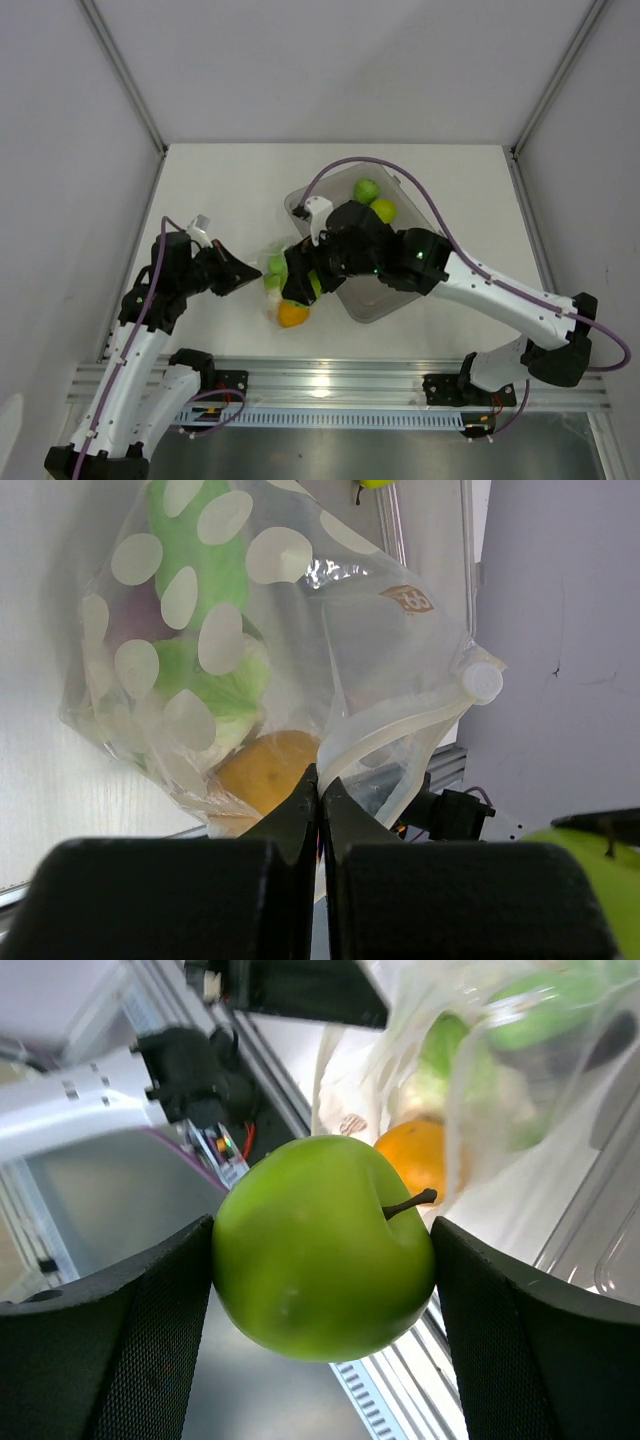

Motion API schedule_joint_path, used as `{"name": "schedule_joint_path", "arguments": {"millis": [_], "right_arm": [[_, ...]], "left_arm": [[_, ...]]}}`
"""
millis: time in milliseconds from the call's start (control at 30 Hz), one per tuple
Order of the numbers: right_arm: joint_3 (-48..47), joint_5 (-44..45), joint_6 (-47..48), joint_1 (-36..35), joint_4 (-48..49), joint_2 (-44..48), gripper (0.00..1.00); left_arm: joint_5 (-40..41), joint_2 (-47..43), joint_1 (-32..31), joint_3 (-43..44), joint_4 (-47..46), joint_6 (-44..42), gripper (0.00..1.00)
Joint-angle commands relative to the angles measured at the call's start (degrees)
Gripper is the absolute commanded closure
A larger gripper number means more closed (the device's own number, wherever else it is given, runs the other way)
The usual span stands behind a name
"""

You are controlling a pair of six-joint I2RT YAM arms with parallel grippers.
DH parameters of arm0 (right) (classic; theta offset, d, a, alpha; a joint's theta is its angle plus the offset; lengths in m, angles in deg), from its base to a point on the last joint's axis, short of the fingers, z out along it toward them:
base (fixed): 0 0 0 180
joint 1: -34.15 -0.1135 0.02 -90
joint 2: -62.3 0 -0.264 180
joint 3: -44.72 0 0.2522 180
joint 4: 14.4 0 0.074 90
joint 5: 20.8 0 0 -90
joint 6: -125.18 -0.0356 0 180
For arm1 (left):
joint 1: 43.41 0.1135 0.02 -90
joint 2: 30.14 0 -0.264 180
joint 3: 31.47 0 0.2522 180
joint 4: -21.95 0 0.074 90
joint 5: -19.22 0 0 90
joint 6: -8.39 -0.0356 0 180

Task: Place the food in the zip-top bag and seal the zipper
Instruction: Pick up the fake fruit from the bin, then place the fake fruit in the zipper food storage bag.

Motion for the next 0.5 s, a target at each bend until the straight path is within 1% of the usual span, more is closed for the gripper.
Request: {"name": "schedule_joint_path", "arguments": {"millis": [0,67,200,333,467], "right_arm": [[-3.6,3.4,4.3,-3.3,-2.4,-4.3,0.78],[-6.0,5.6,5.9,-5.1,-4.0,-6.6,0.76],[-9.4,9.2,7.7,-6.8,-6.9,-12.2,0.75],[-10.3,11.9,8.6,-6.8,-6.7,-16.2,0.75],[-11.9,14.3,9.2,-6.6,-6.5,-20.1,0.72]], "left_arm": [[-0.3,-0.2,-0.1,2.7,0.3,0.3,0.99],[-0.2,-0.2,-0.1,2.7,0.5,0.1,0.99],[-0.2,-0.4,-0.1,2.8,0.8,-0.1,0.99],[-0.6,-0.4,-0.1,3.1,0.8,-0.5,0.99],[-0.3,-0.6,-0.1,3.0,1.2,-0.6,0.99]]}}
